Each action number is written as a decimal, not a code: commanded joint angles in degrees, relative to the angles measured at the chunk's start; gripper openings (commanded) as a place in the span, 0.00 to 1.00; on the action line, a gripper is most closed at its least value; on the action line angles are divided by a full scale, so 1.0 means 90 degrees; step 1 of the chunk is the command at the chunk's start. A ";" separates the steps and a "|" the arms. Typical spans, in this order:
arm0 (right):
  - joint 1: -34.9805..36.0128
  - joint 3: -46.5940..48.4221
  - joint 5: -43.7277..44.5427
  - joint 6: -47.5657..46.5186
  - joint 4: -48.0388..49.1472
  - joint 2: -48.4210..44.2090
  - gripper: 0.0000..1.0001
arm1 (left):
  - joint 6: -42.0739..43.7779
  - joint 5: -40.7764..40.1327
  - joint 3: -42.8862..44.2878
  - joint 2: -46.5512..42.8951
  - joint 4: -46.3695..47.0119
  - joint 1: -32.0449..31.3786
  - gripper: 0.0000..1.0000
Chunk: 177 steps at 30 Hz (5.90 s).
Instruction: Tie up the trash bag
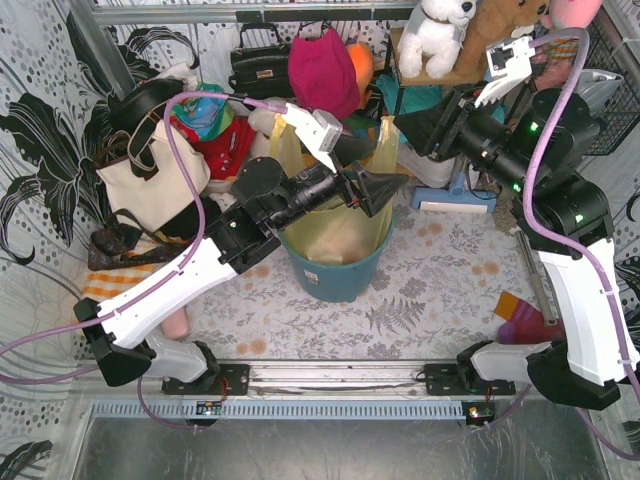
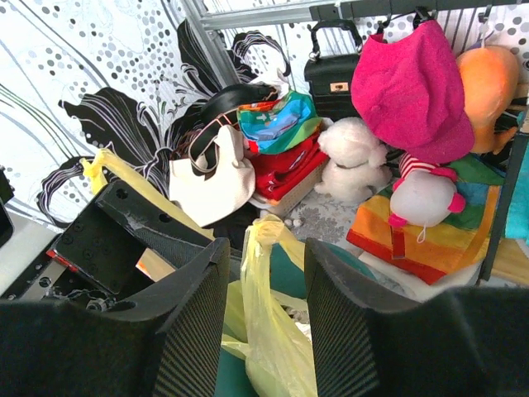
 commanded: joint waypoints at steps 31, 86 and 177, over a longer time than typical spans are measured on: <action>-0.0019 -0.0386 -0.0823 0.0096 0.0885 -0.0129 0.00 | 0.0365 -0.1344 0.0698 0.0421 0.0402 0.0016 0.87; -0.0019 -0.0238 -0.1039 0.0309 0.0050 -0.0123 0.37 | 0.0367 0.0243 0.0049 0.0196 0.1315 0.0244 0.00; -0.0015 0.0002 -0.0912 0.0515 0.0462 -0.0039 0.27 | 0.0378 0.0309 0.0617 0.0249 0.0533 0.0244 0.00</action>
